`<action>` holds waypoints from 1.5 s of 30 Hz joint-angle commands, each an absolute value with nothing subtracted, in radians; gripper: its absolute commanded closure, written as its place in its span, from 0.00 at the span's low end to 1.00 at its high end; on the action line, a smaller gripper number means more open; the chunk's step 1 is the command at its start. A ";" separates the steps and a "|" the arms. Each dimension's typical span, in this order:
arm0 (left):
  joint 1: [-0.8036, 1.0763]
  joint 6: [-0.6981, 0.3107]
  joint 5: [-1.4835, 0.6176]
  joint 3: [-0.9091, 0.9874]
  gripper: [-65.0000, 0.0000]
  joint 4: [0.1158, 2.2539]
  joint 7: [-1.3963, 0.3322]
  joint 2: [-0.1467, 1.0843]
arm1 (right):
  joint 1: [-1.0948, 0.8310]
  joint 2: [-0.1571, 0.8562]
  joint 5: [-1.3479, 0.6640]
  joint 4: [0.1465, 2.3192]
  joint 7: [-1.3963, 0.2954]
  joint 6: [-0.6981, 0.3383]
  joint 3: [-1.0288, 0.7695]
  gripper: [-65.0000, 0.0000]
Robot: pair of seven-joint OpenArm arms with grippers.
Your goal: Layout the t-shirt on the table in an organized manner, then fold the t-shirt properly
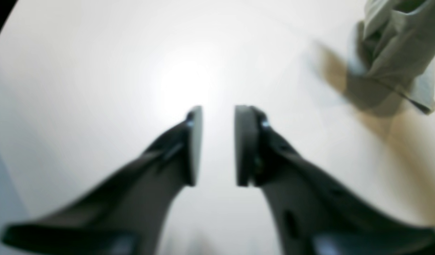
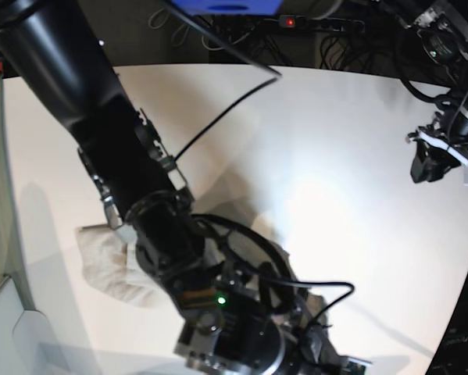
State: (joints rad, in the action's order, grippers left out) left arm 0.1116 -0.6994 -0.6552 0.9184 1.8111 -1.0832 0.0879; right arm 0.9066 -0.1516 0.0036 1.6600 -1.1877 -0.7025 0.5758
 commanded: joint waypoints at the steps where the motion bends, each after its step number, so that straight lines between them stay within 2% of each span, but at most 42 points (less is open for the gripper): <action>1: 0.104 -0.698 -0.680 0.920 0.62 1.827 -1.058 0.102 | 0.937 -0.157 0.007 1.672 -1.175 -0.698 0.578 0.77; 4: 0.130 -0.698 -0.690 0.920 0.47 1.831 -1.058 0.101 | 0.901 -0.157 0.004 1.698 -1.173 -0.698 0.598 0.72; 8: 0.143 -0.698 -0.690 0.917 0.35 1.827 -1.058 0.087 | 0.869 -0.157 0.005 1.713 -1.171 -0.698 0.621 0.71; 14: 0.154 -0.698 -0.691 0.915 0.34 1.845 -1.058 0.062 | 0.825 -0.157 0.007 1.718 -1.179 -0.698 0.585 0.71; 20: 0.114 -0.698 -0.691 0.912 0.34 1.874 -1.069 -0.005 | 0.714 -0.036 0.008 1.721 -1.173 -0.698 0.522 0.72; 25: 0.068 -0.698 -0.677 0.734 0.34 1.851 -1.058 -0.074 | 0.621 0.058 0.008 1.721 -1.168 -0.698 0.478 0.72; 31: 0.013 -0.698 -0.677 0.533 0.35 1.709 -1.017 -0.122 | 0.550 0.117 0.008 1.732 -1.168 -0.698 0.371 0.72; 32: 0.010 -0.698 -0.677 0.516 0.36 1.679 -0.992 -0.122 | 0.544 0.120 0.008 1.730 -1.168 -0.698 0.357 0.72; 34: 0.010 -0.698 -0.677 0.481 0.47 1.627 -0.917 -0.122 | 0.539 0.137 0.008 1.732 -1.168 -0.698 0.325 0.72; 36: 0.013 -0.698 -0.677 0.421 0.65 1.590 -0.849 -0.120 | 0.539 0.153 0.008 1.735 -1.168 -0.698 0.297 0.72; 39: 0.008 -0.698 -0.661 0.315 0.98 1.535 -0.777 -0.090 | 0.539 0.157 0.008 1.736 -1.168 -0.698 0.269 0.72; 41: 0.002 -0.698 -0.633 0.245 1.00 1.497 -0.742 -0.087 | 0.539 0.159 0.008 1.736 -1.170 -0.698 0.263 0.72; 42: -0.010 -0.698 -0.619 0.223 0.97 1.475 -0.725 -0.087 | 0.539 0.165 0.008 1.736 -1.170 -0.698 0.262 0.72; 45: -0.025 -0.687 -0.604 0.194 1.00 1.397 -0.656 -0.111 | 0.536 0.166 0.008 1.736 -1.170 -0.698 0.262 0.72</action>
